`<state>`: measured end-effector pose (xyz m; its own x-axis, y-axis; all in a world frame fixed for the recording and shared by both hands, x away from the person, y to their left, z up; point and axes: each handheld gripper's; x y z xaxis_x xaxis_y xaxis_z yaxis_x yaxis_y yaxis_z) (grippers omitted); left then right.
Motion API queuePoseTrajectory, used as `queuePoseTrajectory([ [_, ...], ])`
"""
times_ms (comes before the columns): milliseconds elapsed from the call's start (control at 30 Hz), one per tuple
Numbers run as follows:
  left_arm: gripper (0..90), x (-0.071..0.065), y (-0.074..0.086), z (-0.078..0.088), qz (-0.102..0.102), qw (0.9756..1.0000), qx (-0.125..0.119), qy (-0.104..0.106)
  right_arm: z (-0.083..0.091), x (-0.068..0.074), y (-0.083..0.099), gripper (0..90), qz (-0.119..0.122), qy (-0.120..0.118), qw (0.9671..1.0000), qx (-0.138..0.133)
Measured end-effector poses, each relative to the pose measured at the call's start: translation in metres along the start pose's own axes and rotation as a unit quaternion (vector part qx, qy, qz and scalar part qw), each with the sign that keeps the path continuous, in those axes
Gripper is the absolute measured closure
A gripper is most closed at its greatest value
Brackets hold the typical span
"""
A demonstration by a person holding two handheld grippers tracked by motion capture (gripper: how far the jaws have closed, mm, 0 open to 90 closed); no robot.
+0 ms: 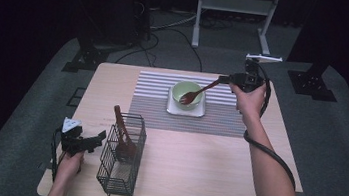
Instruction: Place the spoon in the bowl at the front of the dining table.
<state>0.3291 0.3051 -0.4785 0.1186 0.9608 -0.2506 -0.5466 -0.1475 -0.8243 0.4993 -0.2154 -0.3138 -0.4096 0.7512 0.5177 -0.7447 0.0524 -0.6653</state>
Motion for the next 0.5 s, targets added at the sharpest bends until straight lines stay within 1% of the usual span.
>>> queuePoseTrajectory([
  [167, 0.0, -0.0004, 0.0002, 0.0001, -0.001, 1.0000, -0.001, 0.000, -0.0011, -0.0012, -0.0049, 83.5, 0.000, 0.009, 0.9999, -0.008],
  [267, 0.0, -0.0002, 0.0001, 0.0001, 0.000, 1.0000, -0.001, 0.000, -0.0006, -0.0043, -0.0081, 83.5, -0.005, 0.015, 0.9998, -0.015],
  [367, 0.0, -0.0003, 0.0000, -0.0001, 0.000, 1.0000, 0.000, 0.000, -0.0008, -0.0070, -0.0094, 83.5, -0.012, 0.014, 0.9996, -0.022],
  [500, 0.0, -0.0001, 0.0001, 0.0000, -0.001, 1.0000, -0.001, 0.000, -0.0031, -0.0100, -0.0106, 83.5, -0.017, 0.019, 0.9994, -0.022],
])
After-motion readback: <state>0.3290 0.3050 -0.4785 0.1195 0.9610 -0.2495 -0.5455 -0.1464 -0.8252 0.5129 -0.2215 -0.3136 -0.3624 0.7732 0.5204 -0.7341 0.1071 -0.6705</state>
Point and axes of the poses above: each handheld gripper's, and its own axes: z roughly backward along the jaws, y roughly out of its underside, x roughly to its left, and after that the axes turned 6 degrees about z, right-handed
